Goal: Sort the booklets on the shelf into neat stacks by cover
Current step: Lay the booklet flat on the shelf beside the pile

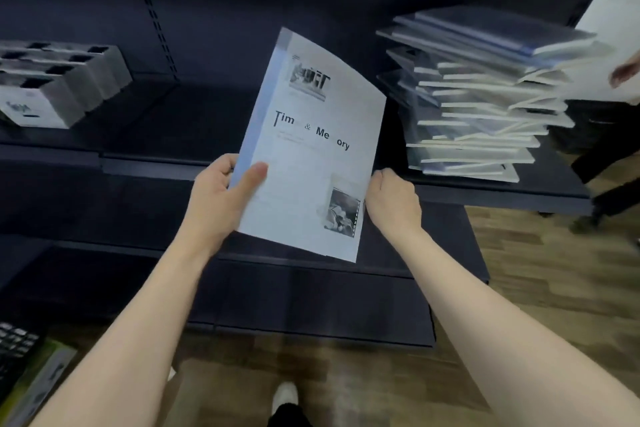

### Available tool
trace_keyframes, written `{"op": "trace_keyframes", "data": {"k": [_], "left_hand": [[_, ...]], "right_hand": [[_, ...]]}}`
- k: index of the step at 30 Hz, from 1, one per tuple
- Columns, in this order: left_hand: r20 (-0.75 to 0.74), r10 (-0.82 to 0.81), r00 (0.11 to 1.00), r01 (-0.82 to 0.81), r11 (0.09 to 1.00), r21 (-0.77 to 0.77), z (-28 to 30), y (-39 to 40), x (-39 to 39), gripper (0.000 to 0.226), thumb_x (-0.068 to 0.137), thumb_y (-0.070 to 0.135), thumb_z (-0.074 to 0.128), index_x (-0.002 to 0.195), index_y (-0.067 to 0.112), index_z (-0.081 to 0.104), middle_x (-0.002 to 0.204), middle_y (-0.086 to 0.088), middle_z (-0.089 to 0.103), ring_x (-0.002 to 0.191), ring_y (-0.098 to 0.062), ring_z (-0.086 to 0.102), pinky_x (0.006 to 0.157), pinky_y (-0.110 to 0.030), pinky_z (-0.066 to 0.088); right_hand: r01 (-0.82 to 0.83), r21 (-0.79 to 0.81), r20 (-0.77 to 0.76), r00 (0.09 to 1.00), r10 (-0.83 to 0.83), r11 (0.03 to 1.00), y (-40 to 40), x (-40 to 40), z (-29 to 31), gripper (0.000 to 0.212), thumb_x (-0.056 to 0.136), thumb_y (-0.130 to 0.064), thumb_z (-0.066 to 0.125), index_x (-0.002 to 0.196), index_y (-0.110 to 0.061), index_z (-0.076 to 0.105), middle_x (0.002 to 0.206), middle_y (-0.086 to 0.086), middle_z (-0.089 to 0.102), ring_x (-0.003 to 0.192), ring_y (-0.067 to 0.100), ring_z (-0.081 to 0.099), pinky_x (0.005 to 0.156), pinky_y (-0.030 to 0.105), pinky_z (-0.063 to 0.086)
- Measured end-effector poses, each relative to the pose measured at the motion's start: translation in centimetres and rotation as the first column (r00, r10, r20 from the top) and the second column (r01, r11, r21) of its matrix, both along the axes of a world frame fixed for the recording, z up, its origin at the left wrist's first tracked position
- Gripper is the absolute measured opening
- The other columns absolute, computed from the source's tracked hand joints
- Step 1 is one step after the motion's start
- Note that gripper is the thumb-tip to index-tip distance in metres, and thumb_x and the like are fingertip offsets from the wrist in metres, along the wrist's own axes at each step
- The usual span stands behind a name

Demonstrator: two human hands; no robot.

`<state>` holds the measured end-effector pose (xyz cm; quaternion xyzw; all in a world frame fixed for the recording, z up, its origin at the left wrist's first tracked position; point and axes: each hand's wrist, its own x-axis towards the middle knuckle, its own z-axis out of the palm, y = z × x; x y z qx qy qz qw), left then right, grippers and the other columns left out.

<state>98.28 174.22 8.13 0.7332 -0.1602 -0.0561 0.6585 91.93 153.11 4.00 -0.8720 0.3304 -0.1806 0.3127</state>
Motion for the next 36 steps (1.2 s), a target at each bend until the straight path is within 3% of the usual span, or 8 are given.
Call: {"op": "trace_keyframes", "data": {"k": [5, 12, 16, 19, 21, 25, 32, 36], "left_hand": [[0.005, -0.04, 0.999, 0.04, 0.999, -0.021, -0.5, -1.9, 4.7, 0.012, 0.088, 0.03, 0.061, 0.09, 0.018, 0.059, 0.084, 0.004, 0.067, 0.068, -0.006, 0.064, 0.054, -0.02, 0.051], [0.009, -0.121, 0.993, 0.122, 0.99, -0.071, 0.5, -5.8, 11.7, 0.01, 0.088, 0.028, 0.062, 0.085, 0.019, 0.059, 0.079, 0.006, 0.065, 0.063, -0.002, 0.062, 0.053, -0.018, 0.048], [-0.077, -0.174, 0.982, 0.169, 0.983, -0.07, -0.1, -7.2, 14.9, 0.014, 0.083, 0.035, 0.066, 0.086, 0.022, 0.063, 0.083, 0.008, 0.07, 0.075, -0.006, 0.067, 0.064, -0.021, 0.051], [-0.117, -0.157, 0.981, 0.161, 0.987, 0.027, -1.7, -6.8, 16.8, 0.028, 0.08, 0.043, 0.067, 0.091, 0.017, 0.065, 0.091, 0.006, 0.07, 0.083, -0.011, 0.067, 0.071, -0.025, 0.054], [-0.13, -0.111, 0.985, 0.125, 0.987, 0.102, -2.9, -6.6, 17.7, 0.043, 0.078, 0.047, 0.068, 0.084, 0.006, 0.059, 0.083, 0.0, 0.066, 0.074, -0.014, 0.062, 0.066, -0.026, 0.049], [-0.154, -0.058, 0.986, 0.083, 0.983, 0.161, -4.3, -6.9, 18.6, 0.042, 0.077, 0.047, 0.068, 0.068, 0.015, 0.042, 0.066, 0.001, 0.045, 0.058, -0.011, 0.043, 0.053, -0.021, 0.036], [-0.037, -0.072, 0.997, 0.081, 0.928, 0.364, -4.7, -8.9, 19.6, 0.034, 0.089, 0.038, 0.056, 0.085, 0.004, 0.054, 0.077, -0.002, 0.054, 0.064, -0.011, 0.05, 0.05, -0.021, 0.035], [-0.034, -0.095, 0.995, 0.097, 0.813, 0.575, -4.4, -10.6, 19.4, 0.036, 0.095, 0.037, 0.045, 0.097, 0.002, 0.052, 0.082, -0.003, 0.051, 0.065, -0.009, 0.047, 0.053, -0.023, 0.034]], "right_hand": [[0.057, -0.125, -0.03, 0.998, -0.062, 0.99, -1.5, 3.3, 0.2, 0.027, 0.096, -0.019, 0.033, 0.106, -0.007, 0.056, 0.095, 0.014, 0.062, 0.075, 0.03, 0.05, 0.062, 0.032, 0.037], [0.17, -0.243, -0.036, 0.982, -0.184, 0.955, -3.0, 7.6, 1.2, 0.02, 0.092, -0.013, 0.038, 0.103, -0.004, 0.053, 0.092, 0.019, 0.063, 0.084, 0.038, 0.058, 0.059, 0.033, 0.034], [0.228, -0.324, -0.049, 0.965, -0.257, 0.918, -3.8, 9.8, 0.7, 0.018, 0.092, -0.014, 0.04, 0.099, -0.003, 0.052, 0.087, 0.018, 0.064, 0.079, 0.036, 0.061, 0.058, 0.031, 0.037], [0.221, -0.384, -0.111, 0.953, -0.282, 0.897, -3.7, 11.1, 0.3, 0.019, 0.092, -0.018, 0.043, 0.104, -0.005, 0.052, 0.09, 0.015, 0.064, 0.084, 0.035, 0.061, 0.059, 0.03, 0.038], [0.221, -0.387, -0.128, 0.949, -0.289, 0.895, -3.5, 12.1, 0.0, 0.02, 0.092, -0.017, 0.043, 0.105, -0.006, 0.052, 0.091, 0.014, 0.064, 0.085, 0.034, 0.061, 0.06, 0.03, 0.04], [0.19, -0.383, -0.151, 0.953, -0.264, 0.904, -3.2, 14.0, -0.7, 0.021, 0.093, -0.019, 0.042, 0.105, -0.007, 0.055, 0.091, 0.012, 0.063, 0.083, 0.03, 0.06, 0.058, 0.028, 0.039], [0.153, -0.415, -0.201, 0.946, -0.254, 0.897, -3.8, 15.3, -1.1, 0.025, 0.094, -0.022, 0.04, 0.108, -0.007, 0.055, 0.104, 0.011, 0.059, 0.09, 0.03, 0.059, 0.06, 0.029, 0.037], [0.11, -0.459, -0.266, 0.93, -0.254, 0.882, -4.8, 15.3, -0.9, 0.03, 0.095, -0.024, 0.037, 0.112, -0.008, 0.056, 0.112, 0.011, 0.056, 0.1, 0.03, 0.056, 0.079, 0.035, 0.041]]}}
